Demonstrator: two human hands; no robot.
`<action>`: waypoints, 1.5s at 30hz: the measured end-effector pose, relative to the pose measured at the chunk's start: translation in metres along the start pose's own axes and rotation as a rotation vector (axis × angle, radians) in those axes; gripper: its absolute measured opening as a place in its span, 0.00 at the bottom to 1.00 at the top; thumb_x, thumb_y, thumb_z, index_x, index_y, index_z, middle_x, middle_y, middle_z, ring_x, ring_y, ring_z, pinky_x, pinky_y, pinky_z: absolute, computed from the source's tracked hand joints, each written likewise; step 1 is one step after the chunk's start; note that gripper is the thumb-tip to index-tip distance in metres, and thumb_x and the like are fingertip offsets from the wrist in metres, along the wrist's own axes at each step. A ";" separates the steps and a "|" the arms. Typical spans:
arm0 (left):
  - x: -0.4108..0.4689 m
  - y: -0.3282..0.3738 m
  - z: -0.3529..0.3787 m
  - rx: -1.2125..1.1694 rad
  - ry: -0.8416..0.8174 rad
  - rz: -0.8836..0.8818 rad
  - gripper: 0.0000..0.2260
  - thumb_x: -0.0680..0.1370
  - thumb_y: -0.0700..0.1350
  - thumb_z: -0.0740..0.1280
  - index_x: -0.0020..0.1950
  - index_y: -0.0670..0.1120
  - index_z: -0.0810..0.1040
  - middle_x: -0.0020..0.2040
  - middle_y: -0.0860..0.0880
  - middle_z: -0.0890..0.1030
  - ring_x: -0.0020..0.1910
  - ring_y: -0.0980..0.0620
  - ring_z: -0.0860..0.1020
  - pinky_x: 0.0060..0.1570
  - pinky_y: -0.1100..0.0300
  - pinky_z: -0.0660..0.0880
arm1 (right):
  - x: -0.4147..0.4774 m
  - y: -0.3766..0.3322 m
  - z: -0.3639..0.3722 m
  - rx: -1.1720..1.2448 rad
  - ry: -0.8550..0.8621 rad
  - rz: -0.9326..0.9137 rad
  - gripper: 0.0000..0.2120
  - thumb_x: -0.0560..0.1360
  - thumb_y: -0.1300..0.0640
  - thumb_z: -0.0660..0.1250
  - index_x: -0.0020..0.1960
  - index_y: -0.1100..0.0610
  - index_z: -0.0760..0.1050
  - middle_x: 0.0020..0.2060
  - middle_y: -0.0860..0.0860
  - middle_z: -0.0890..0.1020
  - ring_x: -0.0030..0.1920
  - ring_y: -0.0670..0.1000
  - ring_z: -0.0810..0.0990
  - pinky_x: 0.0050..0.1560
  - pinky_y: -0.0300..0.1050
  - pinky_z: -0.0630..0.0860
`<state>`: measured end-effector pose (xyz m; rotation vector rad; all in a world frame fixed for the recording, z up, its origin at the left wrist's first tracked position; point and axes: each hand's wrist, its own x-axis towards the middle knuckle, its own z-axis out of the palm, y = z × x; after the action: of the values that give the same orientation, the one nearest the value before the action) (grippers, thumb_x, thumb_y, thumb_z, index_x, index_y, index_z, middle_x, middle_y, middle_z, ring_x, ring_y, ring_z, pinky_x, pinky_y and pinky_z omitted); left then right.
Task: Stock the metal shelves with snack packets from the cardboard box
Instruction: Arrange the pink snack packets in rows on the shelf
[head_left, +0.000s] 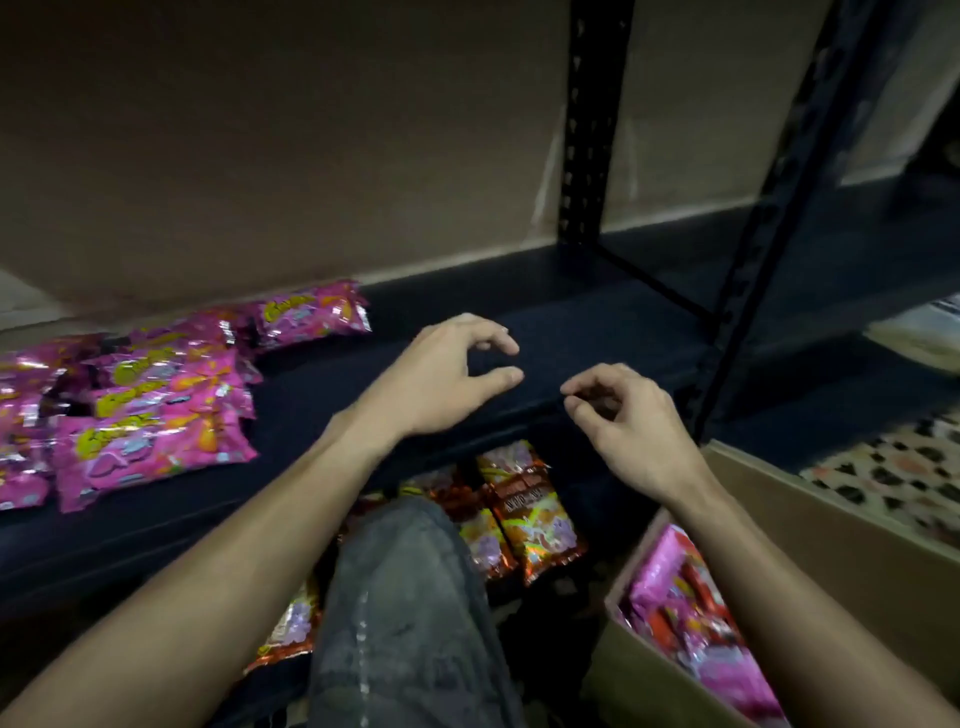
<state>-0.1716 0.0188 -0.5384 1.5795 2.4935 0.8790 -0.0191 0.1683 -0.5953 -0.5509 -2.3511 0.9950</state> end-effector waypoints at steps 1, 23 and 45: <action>-0.002 0.013 0.020 -0.049 -0.037 0.028 0.11 0.76 0.52 0.71 0.58 0.52 0.81 0.62 0.57 0.77 0.58 0.60 0.76 0.61 0.60 0.72 | -0.017 0.010 -0.011 -0.020 0.019 0.021 0.05 0.77 0.56 0.69 0.48 0.45 0.79 0.48 0.43 0.79 0.48 0.42 0.79 0.53 0.37 0.73; -0.038 0.096 0.306 -0.066 -0.779 0.075 0.13 0.78 0.50 0.69 0.61 0.50 0.78 0.55 0.53 0.78 0.52 0.57 0.76 0.47 0.61 0.72 | -0.262 0.175 -0.084 -0.202 -0.558 0.880 0.20 0.82 0.41 0.58 0.45 0.54 0.80 0.42 0.51 0.82 0.43 0.49 0.79 0.44 0.45 0.74; -0.007 0.114 0.420 0.184 -1.160 0.171 0.26 0.80 0.54 0.66 0.74 0.46 0.67 0.71 0.46 0.72 0.68 0.47 0.72 0.67 0.51 0.71 | -0.262 0.312 -0.072 -0.838 -0.845 0.644 0.26 0.76 0.52 0.66 0.72 0.54 0.66 0.69 0.57 0.69 0.71 0.59 0.66 0.71 0.59 0.61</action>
<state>0.0682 0.2288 -0.8344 1.6412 1.6123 -0.2816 0.2792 0.2653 -0.8653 -1.5086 -3.4630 0.4319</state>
